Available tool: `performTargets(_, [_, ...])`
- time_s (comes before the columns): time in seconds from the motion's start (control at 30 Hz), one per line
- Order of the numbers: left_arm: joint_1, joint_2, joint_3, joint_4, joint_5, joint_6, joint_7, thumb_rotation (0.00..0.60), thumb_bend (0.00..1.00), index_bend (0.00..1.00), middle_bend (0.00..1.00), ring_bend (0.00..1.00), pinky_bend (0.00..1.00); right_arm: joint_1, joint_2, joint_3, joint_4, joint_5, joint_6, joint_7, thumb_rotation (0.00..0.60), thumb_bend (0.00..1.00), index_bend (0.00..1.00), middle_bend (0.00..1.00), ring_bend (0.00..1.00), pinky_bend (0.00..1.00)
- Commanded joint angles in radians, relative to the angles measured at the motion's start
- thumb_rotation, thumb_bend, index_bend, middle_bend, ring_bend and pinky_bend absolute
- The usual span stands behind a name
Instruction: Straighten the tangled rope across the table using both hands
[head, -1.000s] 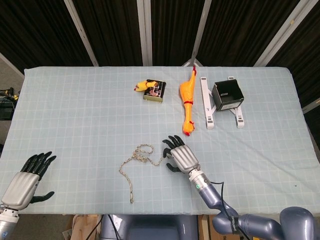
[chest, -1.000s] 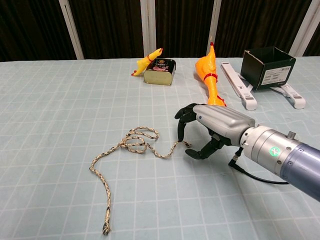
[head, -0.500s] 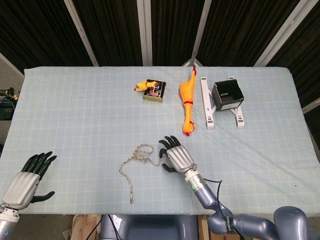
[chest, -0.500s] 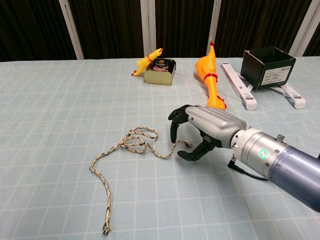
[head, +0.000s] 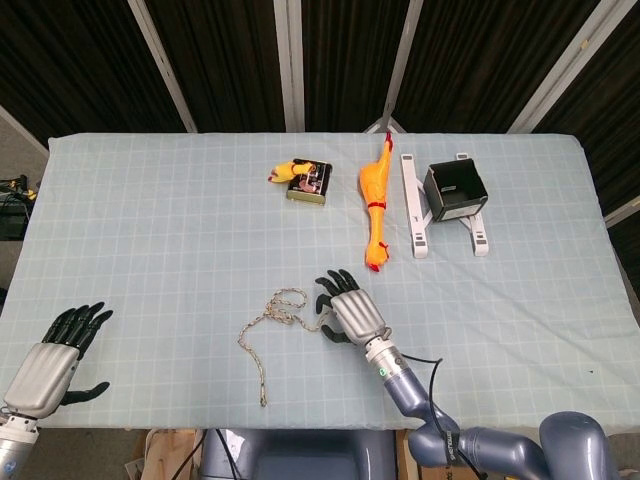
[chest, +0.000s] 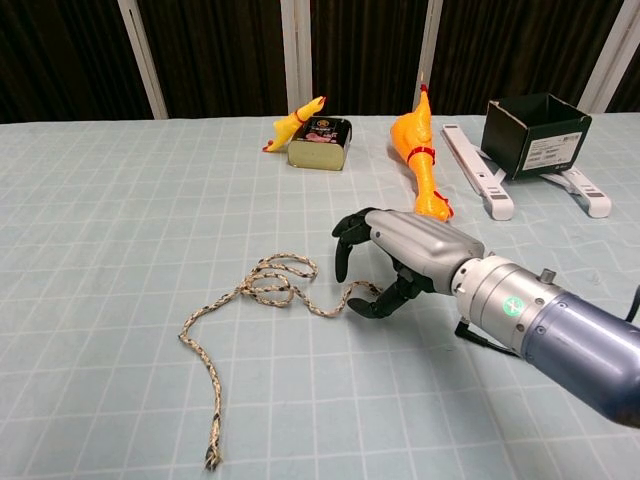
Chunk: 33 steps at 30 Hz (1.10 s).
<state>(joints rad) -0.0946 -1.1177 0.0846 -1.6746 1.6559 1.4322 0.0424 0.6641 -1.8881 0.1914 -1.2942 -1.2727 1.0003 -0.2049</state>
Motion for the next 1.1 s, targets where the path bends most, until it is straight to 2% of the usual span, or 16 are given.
performTargets(0.03, [0.0, 0.0, 0.0, 0.0, -0.001, 0.0, -0.001, 0.6, 0.15, 0.08, 0.0, 0.0, 0.0, 0.001, -0.004, 0.0, 0.004, 0.004, -0.002, -0.004, 0.6, 0.35, 0.51, 0.19, 0.0, 0.0])
performTargets(0.2, [-0.001, 0.001, -0.001, 0.0, -0.002, 0.0, -0.003, 0.6, 0.15, 0.08, 0.0, 0.0, 0.0, 0.006, -0.009, 0.002, 0.005, 0.009, -0.002, -0.011, 0.6, 0.4, 0.53, 0.19, 0.0, 0.0])
performTargets(1.1, [-0.001, 0.005, -0.001, -0.002, -0.004, 0.003, -0.013, 0.6, 0.15, 0.08, 0.0, 0.0, 0.0, 0.01, -0.026, -0.001, 0.009, 0.034, 0.0, -0.05, 0.6, 0.42, 0.53, 0.19, 0.0, 0.0])
